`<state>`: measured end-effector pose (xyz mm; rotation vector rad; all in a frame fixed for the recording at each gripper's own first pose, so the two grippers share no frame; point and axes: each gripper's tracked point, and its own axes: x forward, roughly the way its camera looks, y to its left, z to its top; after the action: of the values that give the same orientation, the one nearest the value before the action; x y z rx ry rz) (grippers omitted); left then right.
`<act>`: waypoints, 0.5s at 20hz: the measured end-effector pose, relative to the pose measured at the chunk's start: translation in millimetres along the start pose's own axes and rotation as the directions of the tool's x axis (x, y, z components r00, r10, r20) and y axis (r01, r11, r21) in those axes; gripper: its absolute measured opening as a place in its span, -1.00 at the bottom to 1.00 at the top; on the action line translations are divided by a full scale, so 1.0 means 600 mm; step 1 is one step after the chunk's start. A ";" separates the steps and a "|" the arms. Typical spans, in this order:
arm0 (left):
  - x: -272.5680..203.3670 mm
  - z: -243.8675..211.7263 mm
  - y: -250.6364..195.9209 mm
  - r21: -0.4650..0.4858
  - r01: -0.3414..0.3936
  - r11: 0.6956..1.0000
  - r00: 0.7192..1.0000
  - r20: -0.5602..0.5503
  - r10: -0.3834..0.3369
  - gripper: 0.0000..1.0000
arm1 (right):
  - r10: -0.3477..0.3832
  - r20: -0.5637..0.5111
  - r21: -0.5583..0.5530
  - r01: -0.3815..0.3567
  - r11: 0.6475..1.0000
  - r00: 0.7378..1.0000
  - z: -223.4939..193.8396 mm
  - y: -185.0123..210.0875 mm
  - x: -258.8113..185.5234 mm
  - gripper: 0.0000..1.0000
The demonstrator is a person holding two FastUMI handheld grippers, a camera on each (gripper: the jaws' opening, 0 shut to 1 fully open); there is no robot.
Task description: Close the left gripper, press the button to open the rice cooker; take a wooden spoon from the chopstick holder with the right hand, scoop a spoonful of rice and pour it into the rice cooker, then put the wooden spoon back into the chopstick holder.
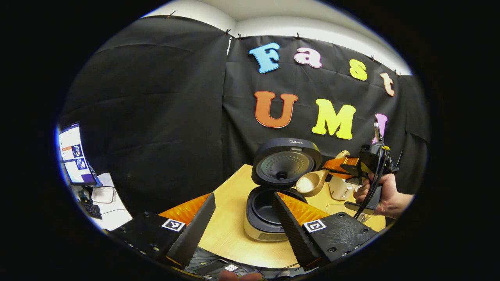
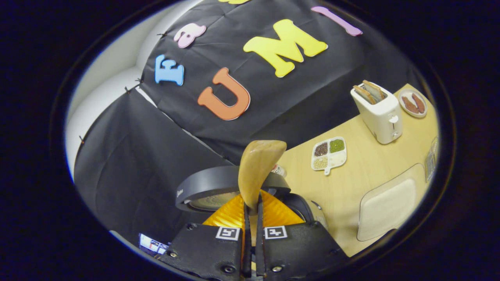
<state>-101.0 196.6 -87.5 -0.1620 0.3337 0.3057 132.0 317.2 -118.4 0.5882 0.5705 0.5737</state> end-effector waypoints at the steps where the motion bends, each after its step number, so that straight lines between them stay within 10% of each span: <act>1: -0.003 -0.001 0.001 -0.001 0.004 1.000 1.000 0.001 -0.004 0.89 | -0.014 -0.001 -0.024 0.014 1.000 1.000 -0.005 -0.001 0.005 -0.80; 10: -0.003 -0.003 0.027 -0.014 -0.014 1.000 1.000 -0.007 0.014 0.89 | -0.096 -0.008 -0.126 0.094 0.988 0.995 -0.021 -0.020 0.027 -0.80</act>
<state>-108.4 210.9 -90.1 -0.1745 0.3398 0.3213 139.0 323.6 -140.2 0.4365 0.5684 0.5200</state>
